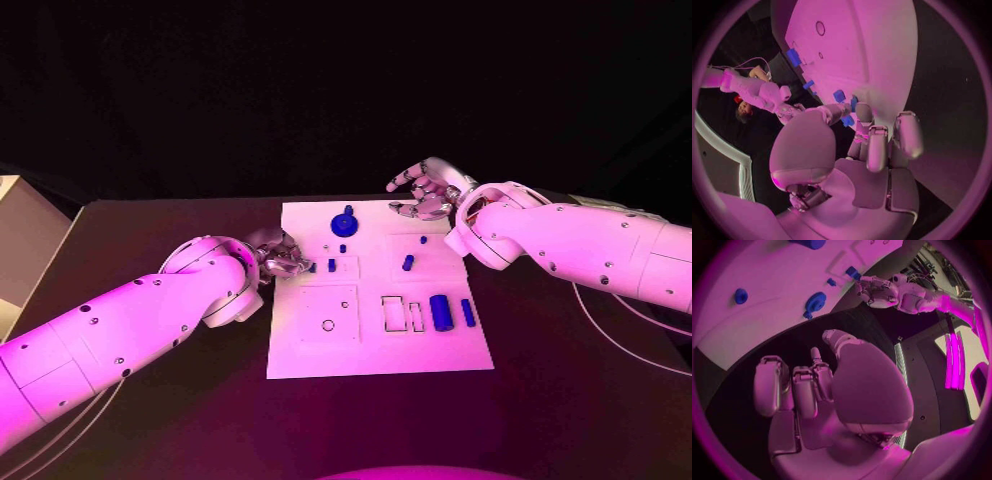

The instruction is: Assemble the parts on the task board

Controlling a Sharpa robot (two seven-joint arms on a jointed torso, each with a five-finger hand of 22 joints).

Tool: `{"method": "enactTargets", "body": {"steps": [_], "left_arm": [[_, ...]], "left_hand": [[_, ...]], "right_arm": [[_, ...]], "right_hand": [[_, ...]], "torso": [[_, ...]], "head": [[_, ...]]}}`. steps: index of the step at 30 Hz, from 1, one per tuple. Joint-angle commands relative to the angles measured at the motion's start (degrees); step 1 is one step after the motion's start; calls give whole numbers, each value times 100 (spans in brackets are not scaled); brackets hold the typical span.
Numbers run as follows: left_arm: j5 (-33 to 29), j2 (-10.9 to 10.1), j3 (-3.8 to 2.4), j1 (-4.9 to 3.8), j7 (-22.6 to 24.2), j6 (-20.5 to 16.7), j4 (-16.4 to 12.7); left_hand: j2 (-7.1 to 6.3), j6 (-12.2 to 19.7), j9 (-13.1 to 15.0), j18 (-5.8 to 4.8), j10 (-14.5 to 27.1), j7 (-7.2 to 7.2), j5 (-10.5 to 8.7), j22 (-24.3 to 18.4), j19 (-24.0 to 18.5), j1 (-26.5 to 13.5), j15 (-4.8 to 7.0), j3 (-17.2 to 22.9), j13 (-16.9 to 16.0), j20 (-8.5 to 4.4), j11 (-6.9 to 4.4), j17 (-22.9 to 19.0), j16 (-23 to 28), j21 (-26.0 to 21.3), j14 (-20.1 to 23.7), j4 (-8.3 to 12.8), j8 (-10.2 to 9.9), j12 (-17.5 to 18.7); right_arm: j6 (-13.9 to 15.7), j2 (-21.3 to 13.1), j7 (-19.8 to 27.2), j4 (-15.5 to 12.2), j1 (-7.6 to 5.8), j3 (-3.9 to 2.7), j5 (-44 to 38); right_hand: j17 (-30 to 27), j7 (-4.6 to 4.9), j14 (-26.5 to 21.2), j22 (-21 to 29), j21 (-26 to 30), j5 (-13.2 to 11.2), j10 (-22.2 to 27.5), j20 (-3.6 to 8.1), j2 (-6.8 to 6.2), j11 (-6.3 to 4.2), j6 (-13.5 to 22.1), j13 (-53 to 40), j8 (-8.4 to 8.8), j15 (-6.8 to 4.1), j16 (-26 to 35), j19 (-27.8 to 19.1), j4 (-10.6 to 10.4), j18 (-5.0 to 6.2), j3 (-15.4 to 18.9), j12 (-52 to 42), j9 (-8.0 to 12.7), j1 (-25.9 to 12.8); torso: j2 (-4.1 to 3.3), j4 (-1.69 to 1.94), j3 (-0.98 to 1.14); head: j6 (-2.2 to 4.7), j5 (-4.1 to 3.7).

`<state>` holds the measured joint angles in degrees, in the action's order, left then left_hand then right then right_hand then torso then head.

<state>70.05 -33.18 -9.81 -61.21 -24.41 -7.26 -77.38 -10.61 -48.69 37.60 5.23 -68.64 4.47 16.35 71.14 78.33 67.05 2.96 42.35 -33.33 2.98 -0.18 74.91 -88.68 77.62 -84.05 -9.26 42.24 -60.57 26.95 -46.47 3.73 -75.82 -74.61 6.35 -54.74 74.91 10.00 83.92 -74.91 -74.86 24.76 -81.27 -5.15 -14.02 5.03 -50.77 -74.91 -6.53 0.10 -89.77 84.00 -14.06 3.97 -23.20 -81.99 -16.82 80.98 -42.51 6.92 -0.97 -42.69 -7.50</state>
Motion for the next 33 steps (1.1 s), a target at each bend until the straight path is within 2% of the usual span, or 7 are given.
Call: {"method": "enactTargets", "body": {"steps": [1,11,25,33], "left_arm": [[53,6,1,5,-16,-96,13],[-6,5,1,5,-1,-35,18],[-74,47,3,4,-14,365,4],[-58,86,3,3,-43,451,49]], "left_hand": [[38,-61,0,-66,-32,-25,23,13,45,-7,54,1042,-6,-6,-10,1228,-21,43,-503,992,30,-38],[37,-67,-3,-69,-43,-27,22,23,52,-16,55,1053,-16,-8,-12,1235,-24,50,-506,1000,31,-43],[-5,-98,-18,-72,-107,-34,60,35,59,-67,58,1071,-114,-12,-17,1312,-54,60,-532,1045,35,-93],[-16,-115,-27,-74,-130,-38,103,45,64,-92,60,1082,-133,-15,-21,1344,-67,66,-543,1063,36,-102]], "right_arm": [[-60,-8,43,-11,2,0,-12],[-61,-17,42,-13,2,0,-12],[-67,-8,44,-4,2,0,-12],[-67,0,47,0,2,0,-12]], "right_hand": [[1509,8,608,-200,-37,21,-42,-41,7,-7,-41,-720,38,12,-23,232,3,-56,-23,-17,6,-39],[1509,8,608,-200,-37,21,-42,-41,7,-7,-41,-720,38,12,-23,232,3,-56,-23,-17,6,-39],[1509,8,608,-200,-37,21,-42,-41,7,-7,-41,-720,38,12,-23,232,3,-56,-23,-17,6,-39],[1509,8,608,-200,-37,21,-42,-41,7,-7,-41,-720,38,12,-23,232,3,-56,-23,-17,6,-39]], "torso": [[1,-1,4],[2,3,3],[-1,2,2],[-1,0,7]], "head": [[1,4],[-5,3],[-27,4],[-36,3]]}}
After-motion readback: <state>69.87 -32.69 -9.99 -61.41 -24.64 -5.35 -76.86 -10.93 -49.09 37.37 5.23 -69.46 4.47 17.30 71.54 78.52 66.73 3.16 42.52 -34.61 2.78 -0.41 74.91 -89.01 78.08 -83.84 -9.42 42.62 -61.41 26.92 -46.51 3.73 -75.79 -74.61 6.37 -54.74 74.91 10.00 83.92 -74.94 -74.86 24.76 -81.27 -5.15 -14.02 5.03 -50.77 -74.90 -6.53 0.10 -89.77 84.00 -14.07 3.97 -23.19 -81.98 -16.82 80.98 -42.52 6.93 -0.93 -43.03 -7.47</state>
